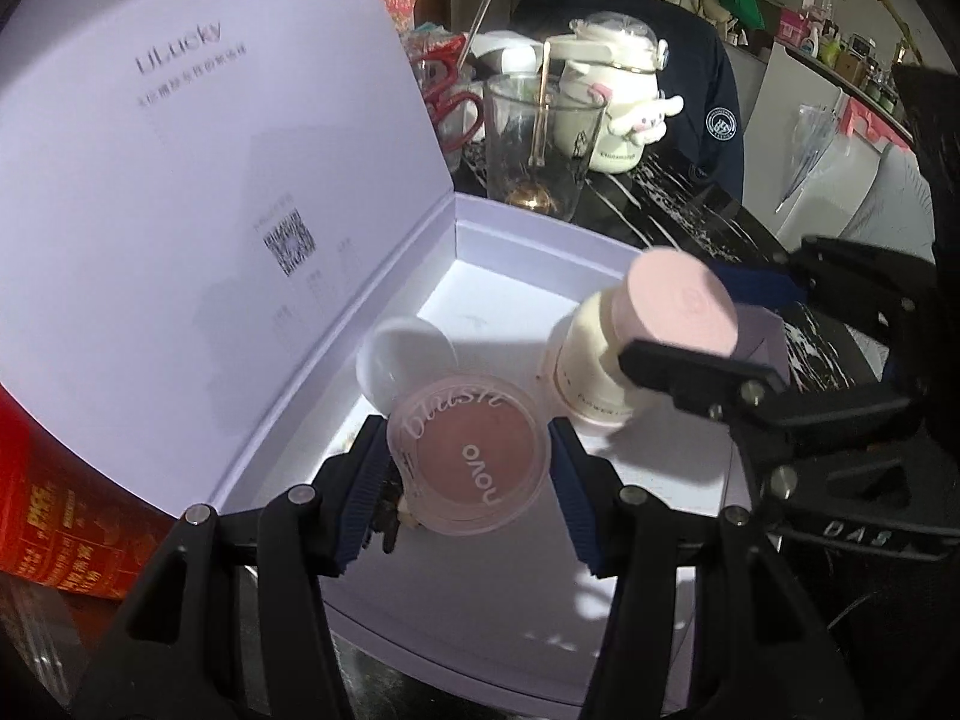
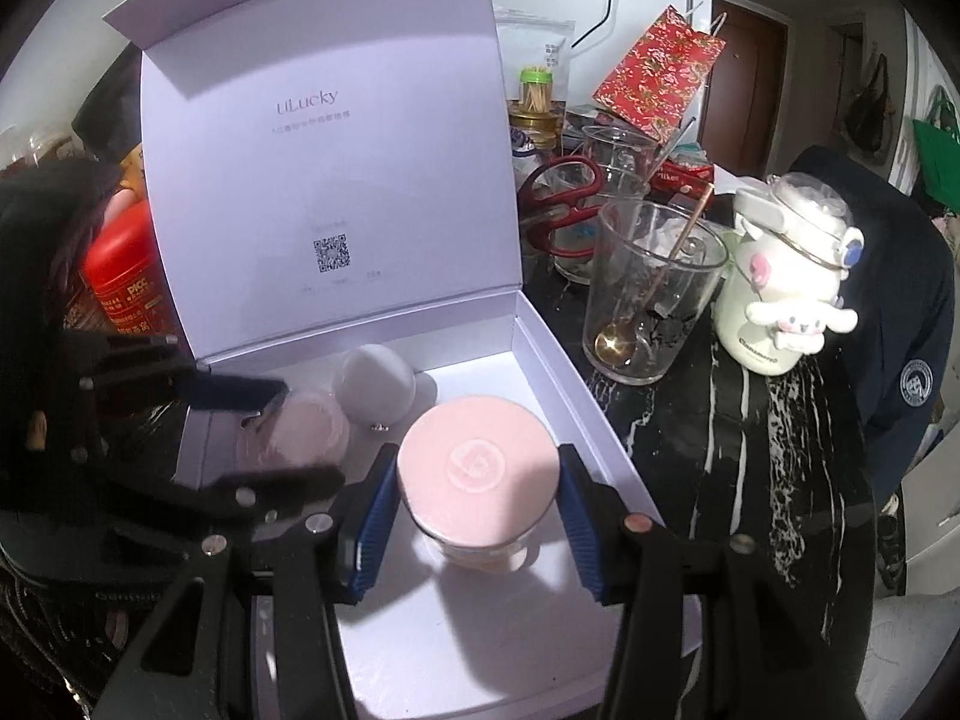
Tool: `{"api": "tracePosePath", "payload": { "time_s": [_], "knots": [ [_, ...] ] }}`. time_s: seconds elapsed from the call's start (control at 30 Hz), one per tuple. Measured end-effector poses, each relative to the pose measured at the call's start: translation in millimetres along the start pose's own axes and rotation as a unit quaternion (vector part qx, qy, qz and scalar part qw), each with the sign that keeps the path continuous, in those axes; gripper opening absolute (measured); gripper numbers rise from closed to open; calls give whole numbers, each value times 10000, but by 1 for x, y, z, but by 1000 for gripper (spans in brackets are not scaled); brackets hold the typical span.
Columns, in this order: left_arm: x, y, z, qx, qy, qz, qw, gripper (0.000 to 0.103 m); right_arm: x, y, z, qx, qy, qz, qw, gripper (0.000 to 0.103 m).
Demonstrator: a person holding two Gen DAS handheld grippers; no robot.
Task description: Organize objects
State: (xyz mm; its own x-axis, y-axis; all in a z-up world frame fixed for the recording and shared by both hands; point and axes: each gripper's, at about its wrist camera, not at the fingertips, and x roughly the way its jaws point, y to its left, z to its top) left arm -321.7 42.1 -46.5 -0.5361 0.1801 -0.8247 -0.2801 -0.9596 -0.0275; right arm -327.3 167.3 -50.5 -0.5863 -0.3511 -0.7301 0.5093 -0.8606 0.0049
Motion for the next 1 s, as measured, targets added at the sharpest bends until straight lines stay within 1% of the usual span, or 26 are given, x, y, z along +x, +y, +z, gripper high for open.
{"api": "tracePosePath", "payload": {
  "time_s": [0.07, 0.13, 0.23, 0.37, 0.5, 1.0],
  "knots": [
    [4, 1, -3, -61, 126, -164, 9998, 52, 1, -1, 2, -8, 4, 30, 10000, 52],
    [6, -1, -4, -57, 156, -198, 9997, 52, 3, -1, 2, -3, 18, 31, 10000, 52],
    [9, -6, -7, 34, 227, -162, 9996, 52, 6, -2, 2, 5, 62, 34, 10000, 52],
    [8, -12, -11, 111, 240, -5, 9996, 52, 10, -3, 1, 39, 127, 38, 9999, 52],
    [7, -13, -12, 104, 244, -56, 9996, 52, 11, -4, 0, 40, 123, 45, 9999, 52],
    [9, -10, -10, 35, 222, -12, 9997, 52, 14, -3, -1, 80, 186, 1, 9998, 53]
  ]
}}
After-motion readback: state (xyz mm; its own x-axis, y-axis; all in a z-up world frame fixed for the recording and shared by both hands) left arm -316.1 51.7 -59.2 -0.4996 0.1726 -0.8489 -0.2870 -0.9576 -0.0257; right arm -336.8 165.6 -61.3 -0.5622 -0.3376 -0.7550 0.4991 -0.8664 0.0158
